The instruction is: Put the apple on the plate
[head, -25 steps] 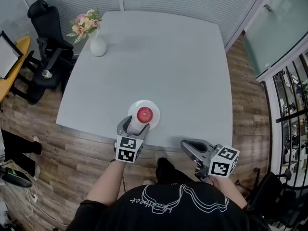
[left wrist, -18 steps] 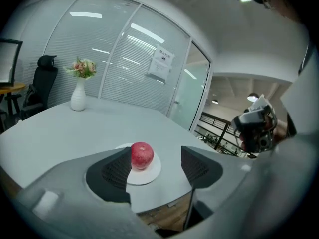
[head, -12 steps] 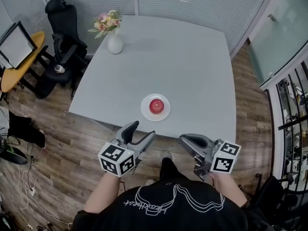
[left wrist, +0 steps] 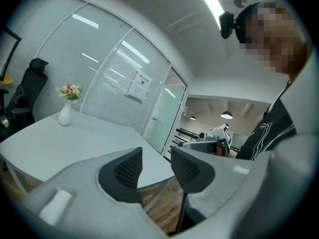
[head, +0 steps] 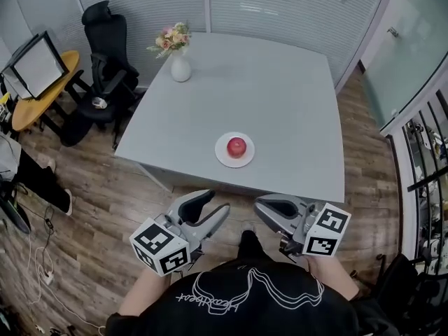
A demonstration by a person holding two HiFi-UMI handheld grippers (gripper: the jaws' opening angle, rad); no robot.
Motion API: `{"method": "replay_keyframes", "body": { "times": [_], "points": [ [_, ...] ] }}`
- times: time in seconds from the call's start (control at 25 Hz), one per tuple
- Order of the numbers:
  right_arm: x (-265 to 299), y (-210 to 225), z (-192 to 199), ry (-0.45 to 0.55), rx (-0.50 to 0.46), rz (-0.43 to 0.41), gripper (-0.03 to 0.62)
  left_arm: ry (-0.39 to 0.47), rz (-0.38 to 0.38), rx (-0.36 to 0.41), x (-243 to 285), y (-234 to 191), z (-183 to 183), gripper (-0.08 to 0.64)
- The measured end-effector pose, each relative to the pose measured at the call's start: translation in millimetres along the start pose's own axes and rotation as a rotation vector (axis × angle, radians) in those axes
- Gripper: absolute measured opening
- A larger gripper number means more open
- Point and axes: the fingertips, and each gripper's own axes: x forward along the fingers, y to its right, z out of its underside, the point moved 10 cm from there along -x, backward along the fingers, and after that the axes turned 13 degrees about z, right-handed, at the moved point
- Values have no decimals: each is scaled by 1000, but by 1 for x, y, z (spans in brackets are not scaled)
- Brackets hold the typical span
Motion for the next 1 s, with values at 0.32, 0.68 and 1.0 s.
{"method": "replay_keyframes", "body": {
  "times": [0.32, 0.68, 1.0],
  "points": [
    [-7, -30, 9, 19, -43, -12, 6, 16, 29, 34, -24, 35, -5, 17],
    [-4, -54, 24, -4, -80, -39, 6, -31, 4, 73, -40, 54, 9, 14],
    [1, -64, 34, -25, -80, -44, 6, -15, -49, 39, -56, 55, 19, 14]
  ]
}}
